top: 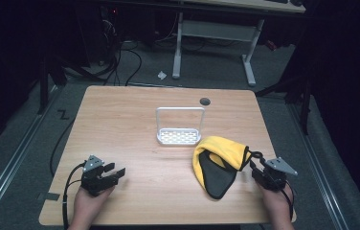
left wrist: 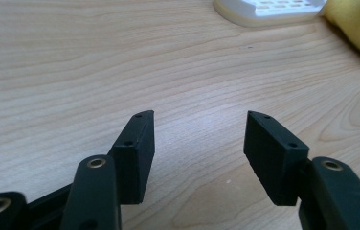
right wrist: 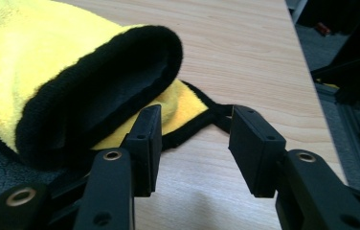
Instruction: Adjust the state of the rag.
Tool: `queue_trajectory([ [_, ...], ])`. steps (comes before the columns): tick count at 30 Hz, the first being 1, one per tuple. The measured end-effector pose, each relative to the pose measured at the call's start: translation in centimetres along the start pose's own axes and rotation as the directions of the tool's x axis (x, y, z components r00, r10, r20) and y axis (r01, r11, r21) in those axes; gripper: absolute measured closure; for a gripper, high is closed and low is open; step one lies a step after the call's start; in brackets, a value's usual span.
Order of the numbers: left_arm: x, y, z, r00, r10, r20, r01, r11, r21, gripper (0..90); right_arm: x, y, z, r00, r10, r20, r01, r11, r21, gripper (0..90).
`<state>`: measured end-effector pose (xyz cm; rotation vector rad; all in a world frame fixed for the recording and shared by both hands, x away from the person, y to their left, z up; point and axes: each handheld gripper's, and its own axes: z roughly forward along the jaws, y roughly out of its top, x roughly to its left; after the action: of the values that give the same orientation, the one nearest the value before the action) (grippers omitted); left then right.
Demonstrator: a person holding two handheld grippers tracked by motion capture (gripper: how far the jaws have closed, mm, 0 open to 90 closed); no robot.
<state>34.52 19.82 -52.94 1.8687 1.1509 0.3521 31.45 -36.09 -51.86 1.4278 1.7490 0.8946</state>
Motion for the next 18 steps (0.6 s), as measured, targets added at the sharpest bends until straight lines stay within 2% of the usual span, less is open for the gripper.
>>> queue_trajectory([
  [2, -0.2, 0.0, -0.1, 0.9999, 0.012, -0.008, -0.012, 0.9999, -0.001, 44.7, 0.1, -0.1, 0.3, 0.9997, -0.010, -0.020, 0.011, 1.000, 0.009, 54.2],
  [5, -0.3, 0.0, 0.0, 0.9998, 0.017, -0.010, -0.017, 0.9998, 0.007, 44.1, 0.1, 0.0, 0.2, 0.9997, -0.007, -0.025, 0.007, 1.000, 0.007, 54.0],
  [12, -0.3, -0.4, 0.0, 0.9999, 0.011, -0.010, -0.011, 0.9999, 0.004, 39.7, 0.0, 0.6, -0.4, 0.9994, 0.005, -0.035, -0.006, 1.000, -0.029, 54.3],
  [14, -0.3, -0.4, -0.1, 0.9998, 0.010, -0.017, -0.009, 0.9999, 0.008, 39.8, 0.1, 0.9, -0.5, 0.9993, -0.002, -0.038, 0.000, 0.999, -0.043, 56.2],
  [18, 0.0, -0.4, -0.3, 1.0000, -0.005, -0.001, 0.005, 1.0000, 0.005, 40.2, 0.2, 1.9, -1.0, 0.9987, -0.031, -0.040, 0.029, 0.998, -0.057, 57.0],
])
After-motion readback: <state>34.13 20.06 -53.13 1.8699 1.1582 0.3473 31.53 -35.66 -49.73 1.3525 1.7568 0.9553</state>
